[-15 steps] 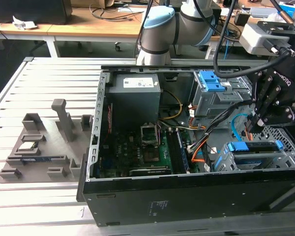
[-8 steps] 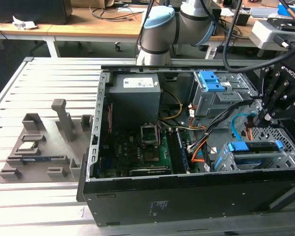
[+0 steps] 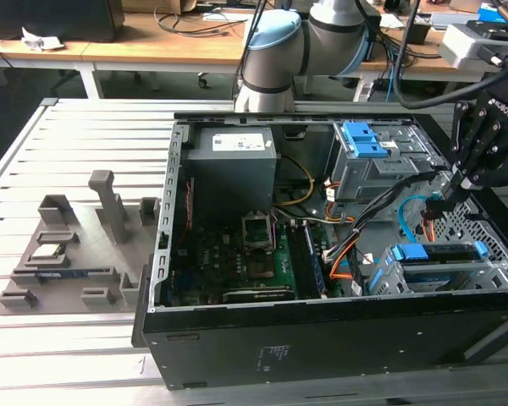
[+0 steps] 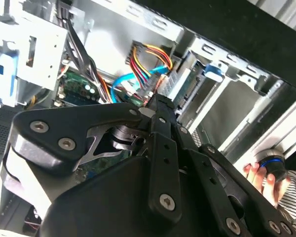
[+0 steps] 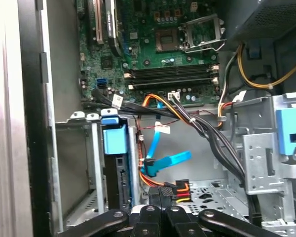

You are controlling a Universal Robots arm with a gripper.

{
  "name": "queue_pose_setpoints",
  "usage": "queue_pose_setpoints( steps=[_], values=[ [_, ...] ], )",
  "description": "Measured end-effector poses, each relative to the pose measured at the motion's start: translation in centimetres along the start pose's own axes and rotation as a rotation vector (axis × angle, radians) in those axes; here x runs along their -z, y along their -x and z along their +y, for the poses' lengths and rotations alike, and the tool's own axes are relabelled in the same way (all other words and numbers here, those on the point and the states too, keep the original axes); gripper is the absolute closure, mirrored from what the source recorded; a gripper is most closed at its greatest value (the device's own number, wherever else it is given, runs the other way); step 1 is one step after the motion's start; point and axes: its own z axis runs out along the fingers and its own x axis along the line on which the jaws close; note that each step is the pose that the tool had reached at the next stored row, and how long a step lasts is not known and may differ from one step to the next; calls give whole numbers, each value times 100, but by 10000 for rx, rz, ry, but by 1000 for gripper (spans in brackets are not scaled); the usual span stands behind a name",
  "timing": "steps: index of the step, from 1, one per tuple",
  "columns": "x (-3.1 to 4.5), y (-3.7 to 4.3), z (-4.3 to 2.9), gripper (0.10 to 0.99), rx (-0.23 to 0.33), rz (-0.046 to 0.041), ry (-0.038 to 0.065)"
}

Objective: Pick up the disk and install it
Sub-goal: 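Insert the first disk wire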

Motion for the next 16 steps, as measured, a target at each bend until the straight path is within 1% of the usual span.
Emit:
queue_pose_setpoints(
  steps=[2,5,7,12,13,14,16],
  values=[
    [-3,96,-23,980,0,6,0],
    [-10,144,-26,980,-1,9,0],
    [-21,170,-28,980,0,9,0],
    [-24,174,-28,973,0,14,0],
    [-24,174,-28,918,-1,15,0],
    [-24,174,-28,918,-1,16,0],
    [-24,174,-28,792,0,19,0]
  ],
)
